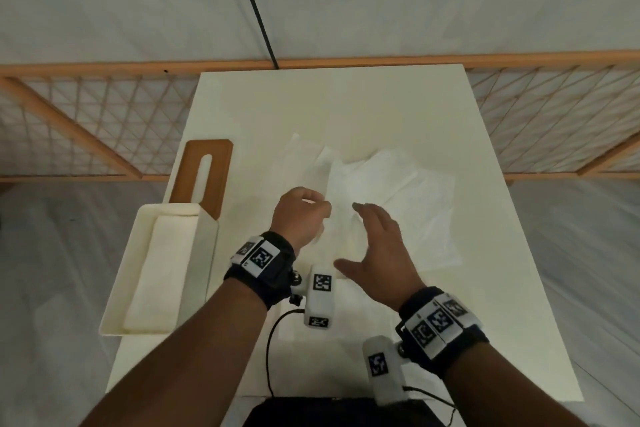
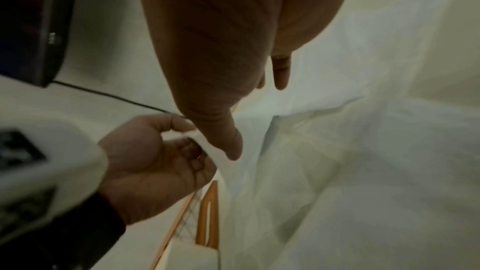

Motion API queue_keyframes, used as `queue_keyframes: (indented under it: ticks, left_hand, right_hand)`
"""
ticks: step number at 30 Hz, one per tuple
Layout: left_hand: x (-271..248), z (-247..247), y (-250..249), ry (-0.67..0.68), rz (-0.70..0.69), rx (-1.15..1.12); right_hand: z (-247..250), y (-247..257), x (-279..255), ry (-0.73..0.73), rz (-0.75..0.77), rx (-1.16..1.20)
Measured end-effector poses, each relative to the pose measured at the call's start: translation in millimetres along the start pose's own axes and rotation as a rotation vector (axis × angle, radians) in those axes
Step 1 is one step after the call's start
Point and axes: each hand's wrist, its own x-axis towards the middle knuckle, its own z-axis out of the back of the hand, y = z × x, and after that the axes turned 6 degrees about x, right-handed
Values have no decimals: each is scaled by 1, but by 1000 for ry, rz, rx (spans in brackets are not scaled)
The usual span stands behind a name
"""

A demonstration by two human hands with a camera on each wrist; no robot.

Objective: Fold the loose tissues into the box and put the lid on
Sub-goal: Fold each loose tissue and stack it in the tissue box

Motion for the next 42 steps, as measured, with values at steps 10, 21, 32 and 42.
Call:
queue_keyframes:
  ticks: [10, 21, 32, 42]
  left_hand:
    - [-41, 47, -11, 142, -202, -187]
    - [-27, 69, 65, 331, 24, -561]
    - [-68, 102, 12, 75, -379, -105]
    - [-81, 99, -12, 132, -558, 227]
  right_hand:
    - [2, 61, 24, -240, 164, 155]
    - [63, 74, 13, 81, -272, 992]
    - [62, 34, 4, 156, -321, 647]
    - [39, 92, 18, 295, 149, 85]
